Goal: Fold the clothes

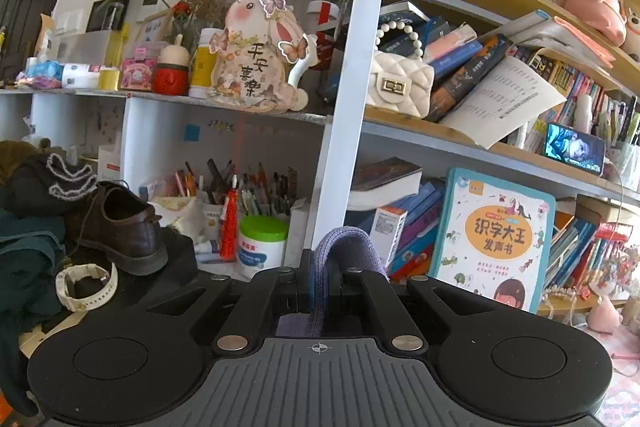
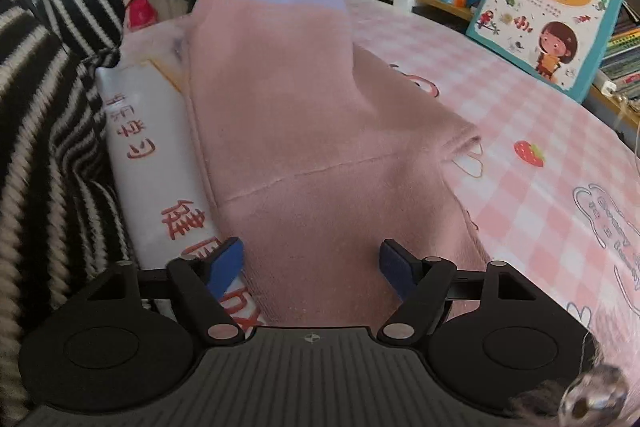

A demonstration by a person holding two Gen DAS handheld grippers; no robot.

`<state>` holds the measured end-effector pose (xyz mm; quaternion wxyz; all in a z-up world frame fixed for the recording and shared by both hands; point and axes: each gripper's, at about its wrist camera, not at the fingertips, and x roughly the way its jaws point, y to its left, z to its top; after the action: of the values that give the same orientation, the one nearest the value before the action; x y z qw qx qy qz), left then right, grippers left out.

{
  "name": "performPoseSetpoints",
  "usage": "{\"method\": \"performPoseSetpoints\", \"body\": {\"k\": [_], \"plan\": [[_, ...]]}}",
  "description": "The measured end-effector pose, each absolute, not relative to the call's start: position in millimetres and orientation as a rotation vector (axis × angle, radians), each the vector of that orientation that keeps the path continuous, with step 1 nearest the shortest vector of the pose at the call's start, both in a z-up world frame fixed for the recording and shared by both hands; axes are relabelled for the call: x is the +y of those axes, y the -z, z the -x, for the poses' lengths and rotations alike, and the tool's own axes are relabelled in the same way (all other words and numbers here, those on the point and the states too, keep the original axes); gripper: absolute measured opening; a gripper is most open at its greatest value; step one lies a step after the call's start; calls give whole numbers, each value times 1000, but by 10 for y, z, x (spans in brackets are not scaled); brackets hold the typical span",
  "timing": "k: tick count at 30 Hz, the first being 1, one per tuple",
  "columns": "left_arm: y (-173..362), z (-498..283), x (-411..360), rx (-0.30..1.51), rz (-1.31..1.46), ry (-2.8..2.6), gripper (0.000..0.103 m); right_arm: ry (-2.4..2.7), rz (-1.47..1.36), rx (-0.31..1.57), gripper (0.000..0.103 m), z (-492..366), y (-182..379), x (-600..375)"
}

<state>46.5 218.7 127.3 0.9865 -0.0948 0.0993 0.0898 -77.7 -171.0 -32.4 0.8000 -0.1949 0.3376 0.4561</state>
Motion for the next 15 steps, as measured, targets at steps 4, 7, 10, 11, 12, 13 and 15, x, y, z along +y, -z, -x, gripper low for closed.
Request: {"method": "performPoseSetpoints", "body": {"k": [4,7,10,11,12,13,15], "plan": [[-1267,-423,2215,202,189,-187,4,-930,371,705,49,711,340,-1779],[-1252,-389,2261,204,199,-194,4,-801,285,716,3,534,310,-1859],[-1239,-332,2319,206,218,-202,4,-616,249,647,3,386,264,-1979],[-1240,-295,2335,203,226,-200,4,-560,230,597,3,363,181,-2052],[-1249,-252,2345,198,232,-197,4,-505,211,546,0,340,98,-2126],[-1264,-200,2344,189,233,-197,4,-448,190,494,0,323,8,-2206],[-1315,-73,2309,158,225,-192,4,-332,135,365,0,355,-235,-2442]]}}
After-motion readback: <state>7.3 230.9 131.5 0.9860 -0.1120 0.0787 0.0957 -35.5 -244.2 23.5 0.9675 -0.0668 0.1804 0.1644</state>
